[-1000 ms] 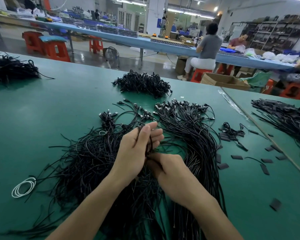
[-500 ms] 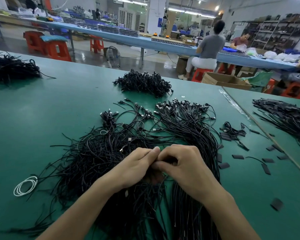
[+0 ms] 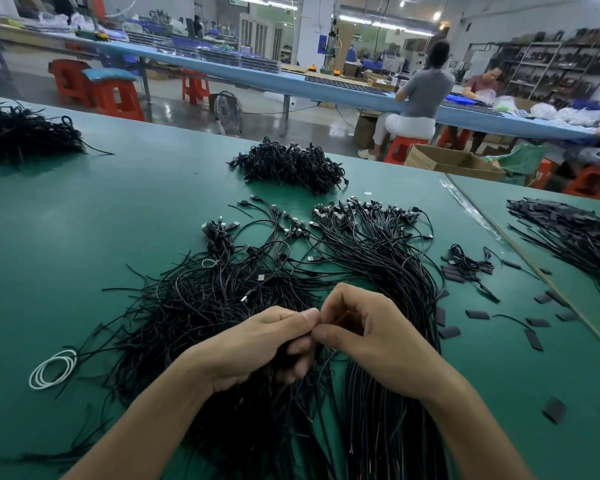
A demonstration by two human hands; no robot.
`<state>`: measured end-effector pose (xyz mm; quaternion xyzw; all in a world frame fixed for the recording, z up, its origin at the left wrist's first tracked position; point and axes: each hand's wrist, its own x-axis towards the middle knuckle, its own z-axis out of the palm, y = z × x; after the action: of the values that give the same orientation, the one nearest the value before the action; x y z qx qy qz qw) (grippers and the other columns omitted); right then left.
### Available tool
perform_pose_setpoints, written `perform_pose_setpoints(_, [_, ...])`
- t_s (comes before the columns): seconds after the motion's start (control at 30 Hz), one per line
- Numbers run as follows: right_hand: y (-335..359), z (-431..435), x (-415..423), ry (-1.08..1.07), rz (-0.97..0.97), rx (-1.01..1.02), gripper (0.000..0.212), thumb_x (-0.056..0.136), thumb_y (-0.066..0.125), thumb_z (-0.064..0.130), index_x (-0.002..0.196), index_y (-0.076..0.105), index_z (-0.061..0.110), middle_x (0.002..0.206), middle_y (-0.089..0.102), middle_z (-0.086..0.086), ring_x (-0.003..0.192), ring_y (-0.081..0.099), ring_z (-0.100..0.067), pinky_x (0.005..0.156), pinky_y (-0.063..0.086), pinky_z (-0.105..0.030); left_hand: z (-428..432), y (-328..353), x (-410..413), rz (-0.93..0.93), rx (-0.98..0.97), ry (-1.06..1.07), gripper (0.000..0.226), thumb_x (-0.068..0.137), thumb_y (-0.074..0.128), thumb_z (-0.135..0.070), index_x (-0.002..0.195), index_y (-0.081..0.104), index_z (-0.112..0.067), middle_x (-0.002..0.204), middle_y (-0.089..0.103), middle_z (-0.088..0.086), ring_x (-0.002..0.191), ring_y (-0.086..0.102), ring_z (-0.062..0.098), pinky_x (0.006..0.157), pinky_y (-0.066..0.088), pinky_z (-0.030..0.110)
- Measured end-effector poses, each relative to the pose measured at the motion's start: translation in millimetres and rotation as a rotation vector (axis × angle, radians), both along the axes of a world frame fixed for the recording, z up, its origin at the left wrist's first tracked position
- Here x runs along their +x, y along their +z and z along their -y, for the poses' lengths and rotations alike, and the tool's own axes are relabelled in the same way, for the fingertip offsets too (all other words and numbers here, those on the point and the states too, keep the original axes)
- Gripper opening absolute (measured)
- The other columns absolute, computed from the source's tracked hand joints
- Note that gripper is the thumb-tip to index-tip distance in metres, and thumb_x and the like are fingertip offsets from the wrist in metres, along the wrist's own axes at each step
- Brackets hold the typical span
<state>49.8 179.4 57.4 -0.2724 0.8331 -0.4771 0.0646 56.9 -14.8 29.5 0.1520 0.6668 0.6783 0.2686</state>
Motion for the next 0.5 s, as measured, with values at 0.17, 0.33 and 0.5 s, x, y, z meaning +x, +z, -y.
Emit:
perform_pose_setpoints(0.17, [-4, 9, 2, -0.069, -0.088, 0.040, 0.021, 0.094, 0.066, 0.019, 0.081, 0.054, 0.030, 0.073, 0.062, 0.016, 0.064, 0.053, 0.000, 0.060, 0.045, -0.017, -10, -5, -1, 0.052, 0.056, 0.223, 0.047, 0.096, 0.050, -0.038, 0.067, 0.052, -0.002, 0.064, 0.043, 0.008, 0.059, 0.043, 0.015, 0.061, 0.037, 0.029])
perform_pose_setpoints(0.33, [-3, 20, 0, -0.119, -0.167, 0.044, 0.021, 0.094, 0.066, 0.020, 0.083, 0.053, 0.031, 0.083, 0.064, 0.015, 0.074, 0.062, -0.007, 0.059, 0.050, -0.020, -18, 3, 0, 0.263, 0.216, 0.216, 0.045, 0.103, 0.036, -0.030, 0.086, 0.075, -0.016, 0.073, 0.069, 0.006, 0.063, 0.069, 0.018, 0.060, 0.058, 0.035])
perform_pose_setpoints(0.5, [0, 25, -5, -0.116, -0.202, 0.034, 0.018, 0.095, 0.065, 0.016, 0.085, 0.053, 0.025, 0.080, 0.062, 0.008, 0.067, 0.061, -0.009, 0.054, 0.051, -0.025, -20, 0, -8, 0.257, 0.289, 0.273, 0.043, 0.104, 0.040, -0.037, 0.097, 0.074, -0.012, 0.082, 0.069, 0.015, 0.067, 0.067, 0.026, 0.060, 0.057, 0.033])
